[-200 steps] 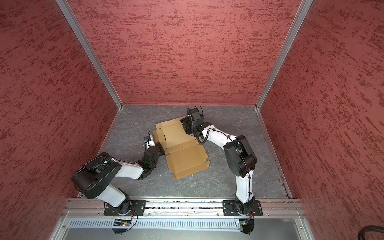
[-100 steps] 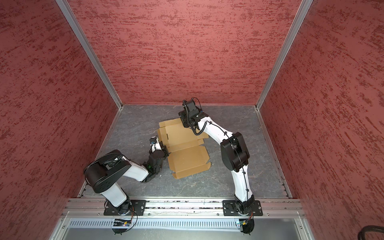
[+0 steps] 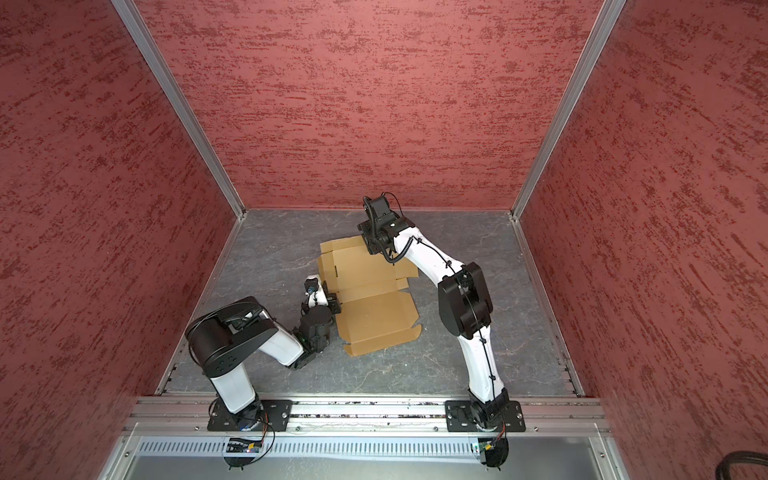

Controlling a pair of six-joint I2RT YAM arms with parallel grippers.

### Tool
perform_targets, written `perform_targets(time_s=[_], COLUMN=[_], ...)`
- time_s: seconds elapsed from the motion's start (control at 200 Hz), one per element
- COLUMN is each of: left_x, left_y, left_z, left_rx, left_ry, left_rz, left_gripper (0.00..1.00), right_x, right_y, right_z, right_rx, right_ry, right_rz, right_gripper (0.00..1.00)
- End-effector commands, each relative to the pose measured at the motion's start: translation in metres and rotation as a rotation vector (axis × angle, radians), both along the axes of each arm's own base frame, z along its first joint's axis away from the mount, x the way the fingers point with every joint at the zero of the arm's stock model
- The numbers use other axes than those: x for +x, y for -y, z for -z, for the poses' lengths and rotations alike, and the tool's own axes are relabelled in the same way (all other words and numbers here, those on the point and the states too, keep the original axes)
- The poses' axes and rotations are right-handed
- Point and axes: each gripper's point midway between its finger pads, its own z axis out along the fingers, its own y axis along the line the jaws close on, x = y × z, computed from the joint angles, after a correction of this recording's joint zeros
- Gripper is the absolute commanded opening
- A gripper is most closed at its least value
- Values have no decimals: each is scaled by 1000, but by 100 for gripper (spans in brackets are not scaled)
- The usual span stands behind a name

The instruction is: Fold the paper box

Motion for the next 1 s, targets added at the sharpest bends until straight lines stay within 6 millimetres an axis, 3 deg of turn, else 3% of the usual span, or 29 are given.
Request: perform_targets(time_s=[0.0,0.356,0.992], left_x=[-1,0,3], left_y=[-4,-5,-3], left_z=[-5,-7,-5], left_rx=[6,17,19], left_ry=[31,48,39], left_rz=[-27,-42,-46], left_gripper=[0,0,0], right_x=[4,4,6], right_y=[13,15,14], right_z=[5,11,9], right_rx=[-12,-19,-11], right_ry=[-51,-76,-62], right_rz=[92,104,104], right_gripper=[60,56,28])
